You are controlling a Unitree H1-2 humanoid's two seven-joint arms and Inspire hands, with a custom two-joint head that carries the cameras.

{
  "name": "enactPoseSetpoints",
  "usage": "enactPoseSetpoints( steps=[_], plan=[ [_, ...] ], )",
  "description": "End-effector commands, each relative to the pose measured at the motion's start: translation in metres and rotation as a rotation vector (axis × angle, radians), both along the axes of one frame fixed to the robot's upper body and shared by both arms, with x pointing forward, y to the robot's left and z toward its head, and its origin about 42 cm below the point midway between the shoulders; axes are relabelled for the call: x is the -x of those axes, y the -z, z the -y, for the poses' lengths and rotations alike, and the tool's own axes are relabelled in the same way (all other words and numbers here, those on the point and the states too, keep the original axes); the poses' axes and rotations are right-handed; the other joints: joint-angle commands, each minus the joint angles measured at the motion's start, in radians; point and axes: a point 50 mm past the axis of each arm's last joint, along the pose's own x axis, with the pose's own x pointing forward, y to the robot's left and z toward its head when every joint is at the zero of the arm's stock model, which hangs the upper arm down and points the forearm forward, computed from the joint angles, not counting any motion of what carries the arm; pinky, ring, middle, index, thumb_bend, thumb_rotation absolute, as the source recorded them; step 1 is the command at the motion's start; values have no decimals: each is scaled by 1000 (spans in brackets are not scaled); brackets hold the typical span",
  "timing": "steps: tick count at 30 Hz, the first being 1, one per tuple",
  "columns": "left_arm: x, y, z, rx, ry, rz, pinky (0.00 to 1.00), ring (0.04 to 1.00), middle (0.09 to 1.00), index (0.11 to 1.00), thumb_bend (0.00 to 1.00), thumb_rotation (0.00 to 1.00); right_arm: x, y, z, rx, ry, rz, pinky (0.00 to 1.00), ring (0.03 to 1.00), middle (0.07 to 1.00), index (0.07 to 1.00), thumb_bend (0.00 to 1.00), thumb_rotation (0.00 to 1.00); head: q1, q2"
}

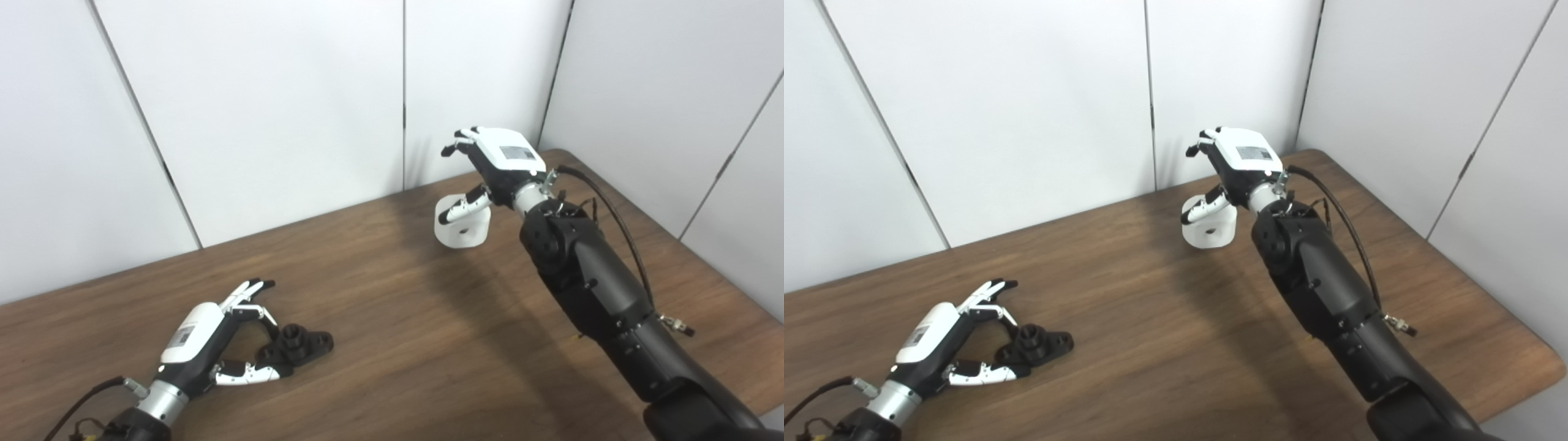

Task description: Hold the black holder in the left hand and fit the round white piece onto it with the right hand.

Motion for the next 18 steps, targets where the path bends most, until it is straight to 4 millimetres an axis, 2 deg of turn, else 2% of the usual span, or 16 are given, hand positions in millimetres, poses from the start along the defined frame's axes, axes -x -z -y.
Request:
enactPoseSetpoints(
  steps=[1, 3, 7, 16, 18],
  plan=[
    [16, 32, -39, -140, -37, -96, 887, 985, 943, 483, 524, 70, -8, -36, 10, 27, 5, 34, 915, 999, 982, 848, 938, 474, -1, 0],
    [16, 33, -40, -149, -30, -101, 906, 990, 947, 483, 524, 70, -11, -38, 13, 35, -2, -17, 948, 1000, 997, 881, 989, 557, 0, -1],
    [17, 33, -42, -151, -30, -106, 905, 987, 945, 483, 524, 70, -15, -38, 16, 48, -10, -79, 985, 1000, 1000, 898, 1000, 567, -4, -2],
    [19, 35, -42, -145, -34, -101, 891, 979, 941, 483, 524, 69, -20, -31, 20, 44, -9, -155, 985, 1000, 1000, 890, 1000, 469, 6, 9],
    [19, 35, -42, -159, -28, -102, 920, 989, 946, 484, 523, 72, -21, -30, 21, 45, -8, -163, 980, 1000, 1000, 885, 1000, 450, 8, 10]
  ],
)
